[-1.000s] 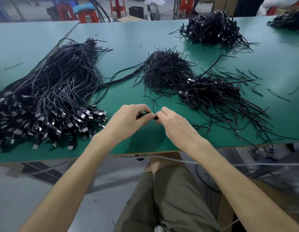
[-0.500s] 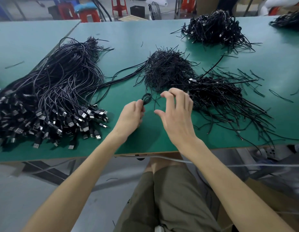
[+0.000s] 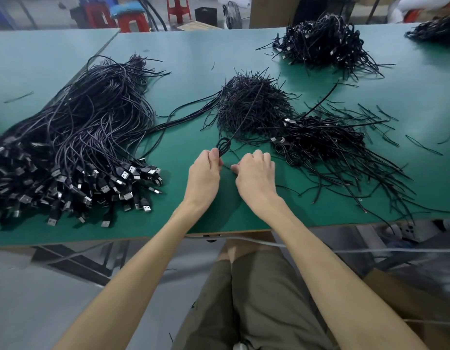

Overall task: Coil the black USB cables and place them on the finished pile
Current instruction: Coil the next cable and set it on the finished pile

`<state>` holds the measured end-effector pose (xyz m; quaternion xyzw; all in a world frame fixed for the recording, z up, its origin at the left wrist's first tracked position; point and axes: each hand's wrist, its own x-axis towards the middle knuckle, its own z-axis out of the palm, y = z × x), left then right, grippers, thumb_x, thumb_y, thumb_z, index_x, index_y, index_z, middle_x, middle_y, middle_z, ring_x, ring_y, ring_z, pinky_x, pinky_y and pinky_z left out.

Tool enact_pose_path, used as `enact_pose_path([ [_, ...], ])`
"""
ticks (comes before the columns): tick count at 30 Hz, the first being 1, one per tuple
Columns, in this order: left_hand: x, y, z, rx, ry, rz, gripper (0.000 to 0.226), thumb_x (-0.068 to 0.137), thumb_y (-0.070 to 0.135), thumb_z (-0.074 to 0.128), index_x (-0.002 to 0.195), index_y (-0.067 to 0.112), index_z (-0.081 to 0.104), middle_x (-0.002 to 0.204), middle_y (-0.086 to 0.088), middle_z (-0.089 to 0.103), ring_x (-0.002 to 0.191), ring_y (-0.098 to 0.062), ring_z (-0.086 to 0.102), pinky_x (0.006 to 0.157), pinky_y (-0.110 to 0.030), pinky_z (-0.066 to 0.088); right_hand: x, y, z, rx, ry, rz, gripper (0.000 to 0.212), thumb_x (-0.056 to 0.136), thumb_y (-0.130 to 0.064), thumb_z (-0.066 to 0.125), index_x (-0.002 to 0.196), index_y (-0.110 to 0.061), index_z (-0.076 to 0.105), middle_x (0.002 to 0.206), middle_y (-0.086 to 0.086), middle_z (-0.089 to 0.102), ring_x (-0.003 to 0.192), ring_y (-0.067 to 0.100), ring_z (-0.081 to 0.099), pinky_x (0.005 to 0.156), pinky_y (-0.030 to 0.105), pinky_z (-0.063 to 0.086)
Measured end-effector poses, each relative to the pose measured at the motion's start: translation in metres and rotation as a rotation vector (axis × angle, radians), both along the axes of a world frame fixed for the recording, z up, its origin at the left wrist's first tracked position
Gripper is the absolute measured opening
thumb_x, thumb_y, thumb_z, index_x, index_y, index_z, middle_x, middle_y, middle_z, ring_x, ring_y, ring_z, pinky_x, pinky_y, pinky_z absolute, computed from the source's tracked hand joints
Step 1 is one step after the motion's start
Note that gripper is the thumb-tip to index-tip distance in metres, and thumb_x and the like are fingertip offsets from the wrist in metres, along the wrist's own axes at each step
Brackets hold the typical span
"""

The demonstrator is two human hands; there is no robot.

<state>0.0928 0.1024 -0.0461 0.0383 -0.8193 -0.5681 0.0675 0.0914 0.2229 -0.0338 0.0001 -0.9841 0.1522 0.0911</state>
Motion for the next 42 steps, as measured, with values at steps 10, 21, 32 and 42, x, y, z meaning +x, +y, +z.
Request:
enact_pose_path([
  [10,-0.002,-0.005,0.001,0.150,0.000,0.033,0.040,0.109,0.042,0.035,0.085,0.014,0.050,0.066,0.006,0.043,0.049,-0.013,0.037,0.043,-0.032,0.034,0.011,0.009,0.004,-0.865,0.176,-0.027,0.012,0.105,-0.012,0.049,0.093,-0.014,0.049,0.091,-0.003,0.055,0.080,0.011,0.047,0.072,0.026,0.034],
  [21,-0.003,-0.002,-0.001,-0.006,-0.009,0.073,0.041,0.108,0.043,0.035,0.083,0.018,0.054,0.070,0.003,0.053,0.061,-0.024,0.048,0.061,-0.054,0.047,0.018,0.009,0.002,-1.092,0.292,0.164,0.008,0.099,-0.011,0.064,0.096,-0.010,0.056,0.082,-0.006,0.060,0.071,0.006,0.054,0.070,0.024,0.045],
  [32,0.001,0.001,0.003,-0.099,-0.001,0.085,0.042,0.109,0.040,0.033,0.087,0.013,0.056,0.071,0.004,0.055,0.059,-0.024,0.049,0.064,-0.053,0.049,0.012,0.020,-0.004,-1.440,0.178,0.237,0.012,0.089,-0.006,0.075,0.097,-0.006,0.065,0.081,0.006,0.069,0.071,0.018,0.063,0.062,0.027,0.051],
  [42,0.003,0.000,0.000,-0.061,0.064,-0.032,0.040,0.110,0.040,0.035,0.080,0.020,0.050,0.071,0.006,0.054,0.061,-0.016,0.046,0.059,-0.040,0.039,0.008,0.015,-0.011,-1.341,0.064,0.182,0.014,0.090,-0.007,0.075,0.099,-0.001,0.066,0.081,0.003,0.070,0.068,0.013,0.063,0.059,0.029,0.053],
])
